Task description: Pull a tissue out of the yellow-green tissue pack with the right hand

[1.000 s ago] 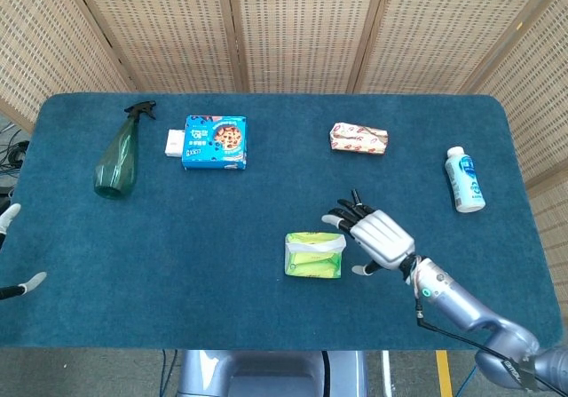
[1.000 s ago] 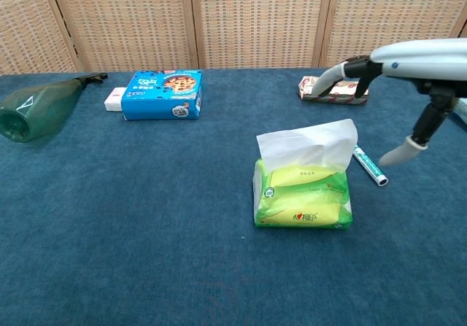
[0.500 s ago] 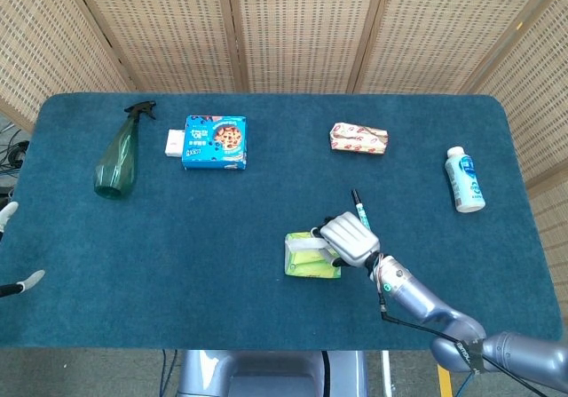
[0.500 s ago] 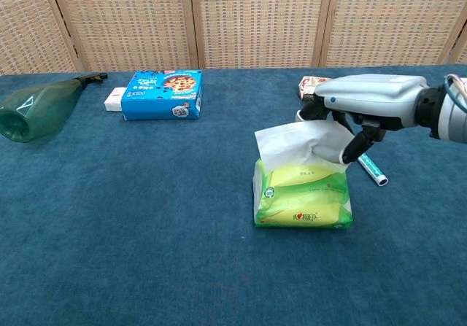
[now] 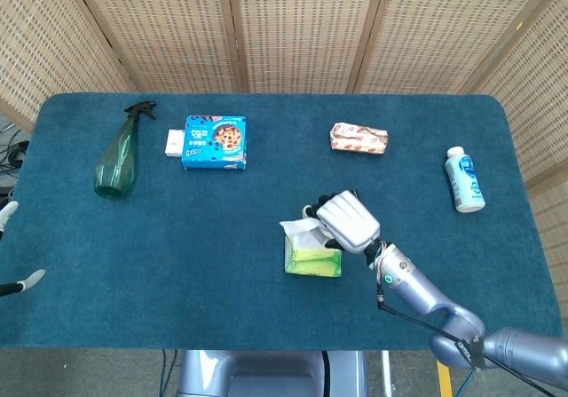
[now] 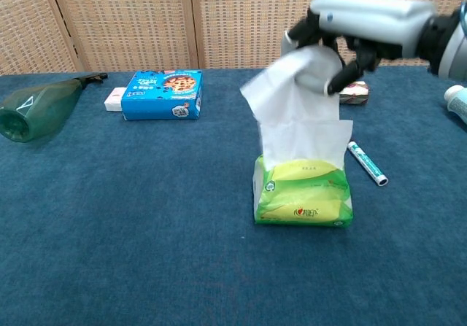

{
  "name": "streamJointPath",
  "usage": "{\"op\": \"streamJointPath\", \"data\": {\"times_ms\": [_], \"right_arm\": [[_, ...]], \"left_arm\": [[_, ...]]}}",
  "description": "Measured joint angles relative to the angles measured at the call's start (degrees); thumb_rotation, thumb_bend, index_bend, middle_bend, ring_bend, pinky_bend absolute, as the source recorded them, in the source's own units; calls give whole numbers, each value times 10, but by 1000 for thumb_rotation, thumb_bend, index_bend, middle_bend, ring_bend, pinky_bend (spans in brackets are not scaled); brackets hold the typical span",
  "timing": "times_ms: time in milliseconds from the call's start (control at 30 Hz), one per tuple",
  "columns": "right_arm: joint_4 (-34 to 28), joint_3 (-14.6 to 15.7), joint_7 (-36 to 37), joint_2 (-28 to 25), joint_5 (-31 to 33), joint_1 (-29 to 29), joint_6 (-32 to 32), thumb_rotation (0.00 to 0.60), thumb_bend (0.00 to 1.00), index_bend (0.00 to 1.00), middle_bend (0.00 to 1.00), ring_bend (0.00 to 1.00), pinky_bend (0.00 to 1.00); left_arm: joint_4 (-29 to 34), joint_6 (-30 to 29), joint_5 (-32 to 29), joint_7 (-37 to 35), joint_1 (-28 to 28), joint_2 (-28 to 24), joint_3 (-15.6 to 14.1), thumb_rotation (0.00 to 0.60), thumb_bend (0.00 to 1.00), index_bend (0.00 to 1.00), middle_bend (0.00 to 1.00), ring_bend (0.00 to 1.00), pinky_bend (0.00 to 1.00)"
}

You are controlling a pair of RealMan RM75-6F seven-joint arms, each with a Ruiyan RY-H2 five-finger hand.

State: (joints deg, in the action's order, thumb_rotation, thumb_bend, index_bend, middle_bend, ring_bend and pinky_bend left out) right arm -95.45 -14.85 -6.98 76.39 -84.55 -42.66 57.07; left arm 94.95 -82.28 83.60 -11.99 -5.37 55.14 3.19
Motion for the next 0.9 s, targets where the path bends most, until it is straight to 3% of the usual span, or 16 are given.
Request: {"op": "streamJointPath", "data": {"times_ms": [100,233,367,633,900], "right_arm": [[4,-51,22,-1,13,-14,19,600,711,657,668,543,660],[23,-125,44,3,80,-43,23,600,713,657,668,543,660],[51,-161,55,12,179,-71,6,600,717,657,668,543,660],[180,-189,83,86,388,-130,-68,600,722,657,668,543,660],[304,-186,135,170,459,-168,-150,600,724,657,668,543,660]], "left_arm": [[-1,4,-4,-5,-2,-1,1,600,0,0,0,0,0],[-4,12,-12,-12,-4,-2,4,600,0,0,0,0,0],[-8,24,-21,-21,-9,-4,6,600,0,0,0,0,0],[-15,51,-40,-39,-20,-9,13,600,0,0,0,0,0],[-18,70,-53,-45,-28,-11,17,600,0,0,0,0,0]]}}
